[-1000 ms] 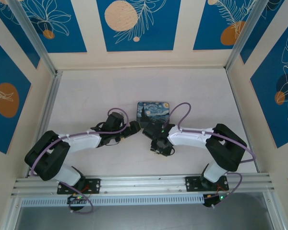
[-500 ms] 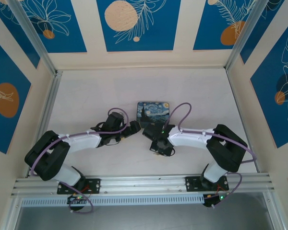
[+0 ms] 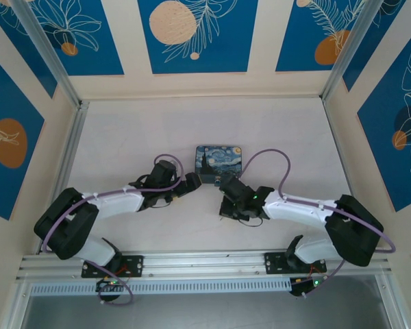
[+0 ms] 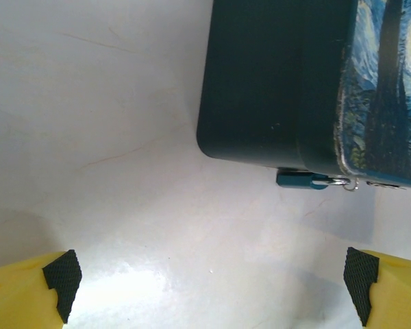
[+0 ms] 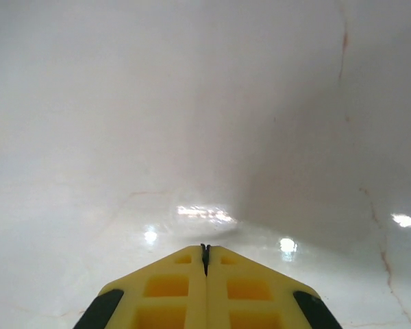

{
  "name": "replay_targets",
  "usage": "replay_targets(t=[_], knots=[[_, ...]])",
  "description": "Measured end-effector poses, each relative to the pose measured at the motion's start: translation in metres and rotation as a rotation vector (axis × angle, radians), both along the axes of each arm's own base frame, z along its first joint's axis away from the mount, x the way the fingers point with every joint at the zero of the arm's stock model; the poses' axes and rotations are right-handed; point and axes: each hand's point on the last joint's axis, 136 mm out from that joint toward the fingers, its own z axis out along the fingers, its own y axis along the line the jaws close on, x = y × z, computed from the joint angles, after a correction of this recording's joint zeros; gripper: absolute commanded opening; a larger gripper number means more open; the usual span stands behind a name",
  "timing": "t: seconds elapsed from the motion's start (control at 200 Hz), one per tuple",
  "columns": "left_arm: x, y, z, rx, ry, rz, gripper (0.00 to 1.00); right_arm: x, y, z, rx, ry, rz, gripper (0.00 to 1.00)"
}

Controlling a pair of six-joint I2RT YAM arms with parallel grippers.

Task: Unlock the padlock with the key

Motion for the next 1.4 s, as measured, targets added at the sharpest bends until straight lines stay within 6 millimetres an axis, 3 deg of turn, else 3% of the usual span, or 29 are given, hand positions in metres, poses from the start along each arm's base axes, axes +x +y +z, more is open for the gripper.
replay_targets(t=[0.19,0.415,0.67,0.805,0.925,1.085,1.165,1.22,1.4], knots=[[-0.006,-0.015,0.007,-0.070,0.005,-0.008,1.00,0.013,-0.003,0.027,0.107,-0.045,-0.047,0.00],[-0.013,-0.047,0.031,-0.217,0.002,-0.008,1.00,0.026,-0.007,0.052,0.211,-0.074,-0.115,0.00],[-0.017,-0.073,0.057,-0.389,0.031,0.052,1.00,0.040,-0.015,0.073,0.297,-0.088,-0.215,0.00],[-0.019,-0.072,0.058,-0.386,0.043,0.083,1.00,0.039,-0.014,0.074,0.313,-0.070,-0.240,0.00],[-0.020,-0.062,0.059,-0.338,0.038,0.106,1.00,0.028,-0.009,0.064,0.322,-0.034,-0.235,0.00],[-0.020,-0.052,0.067,-0.308,0.008,0.127,1.00,-0.012,-0.006,0.027,0.266,0.072,-0.184,0.00],[-0.020,-0.050,0.065,-0.292,0.006,0.132,1.00,-0.025,-0.007,0.014,0.234,0.108,-0.168,0.30],[-0.020,-0.048,0.062,-0.280,0.010,0.137,1.00,-0.028,-0.011,0.005,0.204,0.123,-0.172,0.44],[-0.021,-0.046,0.058,-0.260,0.012,0.134,1.00,-0.029,-0.027,-0.011,0.091,0.124,-0.178,0.49]])
